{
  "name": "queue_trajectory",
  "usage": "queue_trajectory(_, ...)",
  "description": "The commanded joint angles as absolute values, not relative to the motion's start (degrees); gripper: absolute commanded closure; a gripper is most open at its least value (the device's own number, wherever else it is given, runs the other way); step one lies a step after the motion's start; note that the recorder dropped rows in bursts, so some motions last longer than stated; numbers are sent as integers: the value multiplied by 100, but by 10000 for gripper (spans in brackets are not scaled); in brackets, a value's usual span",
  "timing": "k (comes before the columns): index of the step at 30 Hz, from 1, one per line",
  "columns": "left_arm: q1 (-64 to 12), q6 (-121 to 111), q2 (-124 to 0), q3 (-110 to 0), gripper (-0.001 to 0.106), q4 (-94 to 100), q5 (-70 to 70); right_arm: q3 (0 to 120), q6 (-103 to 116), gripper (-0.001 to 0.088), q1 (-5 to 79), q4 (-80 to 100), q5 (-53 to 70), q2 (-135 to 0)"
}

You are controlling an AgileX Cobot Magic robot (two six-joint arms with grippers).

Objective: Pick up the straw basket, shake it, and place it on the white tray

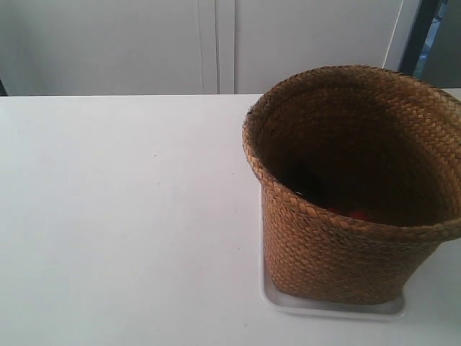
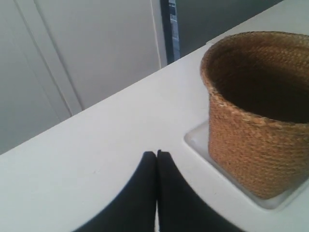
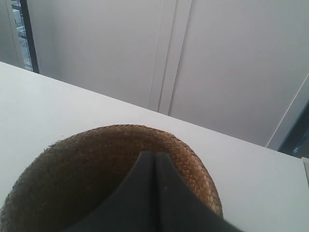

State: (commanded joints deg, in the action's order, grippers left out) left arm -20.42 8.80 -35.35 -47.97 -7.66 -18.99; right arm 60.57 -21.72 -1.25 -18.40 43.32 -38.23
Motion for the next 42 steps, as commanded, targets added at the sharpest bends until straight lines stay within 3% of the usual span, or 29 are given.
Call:
queue_trajectory(5, -710, 894, -3258, -4641, 1053, -1980, -1901, 6057, -2172, 868, -125, -1840, 4320, -3811)
queue_trajectory(10, -221, 1044, -2562, -4018, 1053, -1995, -1863, 6057, -2172, 868, -125, -1829, 4320, -3811)
queue_trajectory(18, -184, 1410, -1458, -2712, 1053, -1926, -1192, 6057, -2172, 868, -125, -1829, 4320, -3811)
queue_trajectory(29, -184, 1501, -1494, -2517, 1053, -1326, -1247, 6057, -2209, 868, -125, -1831, 4320, -3811)
queue_trajectory(42, -184, 1261, -848, -1046, 1053, -1057, -1063, 6057, -2209, 868, -125, -1831, 4320, -3811)
